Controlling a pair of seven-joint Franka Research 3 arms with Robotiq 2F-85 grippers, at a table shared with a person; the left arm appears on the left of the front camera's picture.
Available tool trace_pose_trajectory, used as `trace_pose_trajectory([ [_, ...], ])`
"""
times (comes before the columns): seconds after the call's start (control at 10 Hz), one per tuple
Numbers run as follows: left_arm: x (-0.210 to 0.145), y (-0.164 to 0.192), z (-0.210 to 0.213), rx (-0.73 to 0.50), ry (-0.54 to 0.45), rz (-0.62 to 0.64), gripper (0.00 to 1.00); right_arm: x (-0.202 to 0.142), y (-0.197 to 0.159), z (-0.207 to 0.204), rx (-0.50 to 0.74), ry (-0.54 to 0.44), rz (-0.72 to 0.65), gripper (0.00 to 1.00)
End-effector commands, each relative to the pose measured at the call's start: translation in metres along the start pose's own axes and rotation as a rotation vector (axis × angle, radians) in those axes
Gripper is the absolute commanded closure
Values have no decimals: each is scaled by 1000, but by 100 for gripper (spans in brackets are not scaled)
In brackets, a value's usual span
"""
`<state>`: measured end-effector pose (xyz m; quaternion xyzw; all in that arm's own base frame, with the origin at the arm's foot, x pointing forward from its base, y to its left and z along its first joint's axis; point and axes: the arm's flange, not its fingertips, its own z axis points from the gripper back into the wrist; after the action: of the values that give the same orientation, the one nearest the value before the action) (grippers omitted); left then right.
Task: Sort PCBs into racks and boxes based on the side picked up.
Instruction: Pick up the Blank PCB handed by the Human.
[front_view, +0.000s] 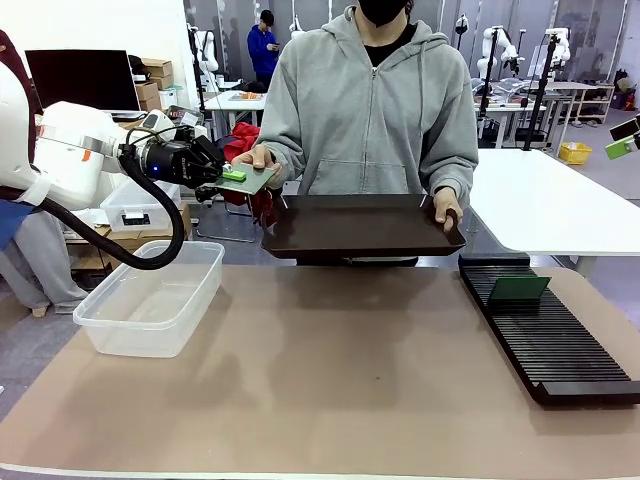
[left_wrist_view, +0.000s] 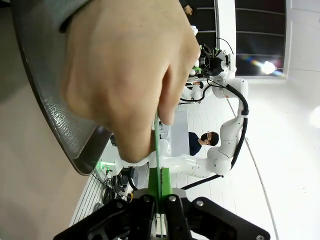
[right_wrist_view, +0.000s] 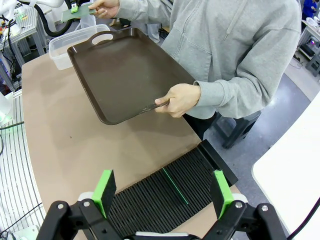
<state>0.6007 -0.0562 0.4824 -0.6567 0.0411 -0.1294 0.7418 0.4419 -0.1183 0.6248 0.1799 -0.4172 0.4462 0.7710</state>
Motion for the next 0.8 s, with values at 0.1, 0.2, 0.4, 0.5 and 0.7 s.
trace_pose_trajectory([
  [0.1, -4, -1, 2, 13, 16, -25, 100, 0, 1, -1, -3, 7, -4, 0],
  [0.2, -5, -3, 4, -11, 14, -24, 100, 0, 1, -1, -3, 7, -4, 0],
  [0.4, -1, 0, 1, -2, 1, -7, 100, 0, 1, -1, -3, 7, -4, 0],
  [0.5, -1, 0, 1, -2, 1, -7, 100, 0, 1, -1, -3, 7, -4, 0],
  [0.7, -1, 0, 1, -2, 1, -7, 100, 0, 1, -1, -3, 7, -4, 0],
])
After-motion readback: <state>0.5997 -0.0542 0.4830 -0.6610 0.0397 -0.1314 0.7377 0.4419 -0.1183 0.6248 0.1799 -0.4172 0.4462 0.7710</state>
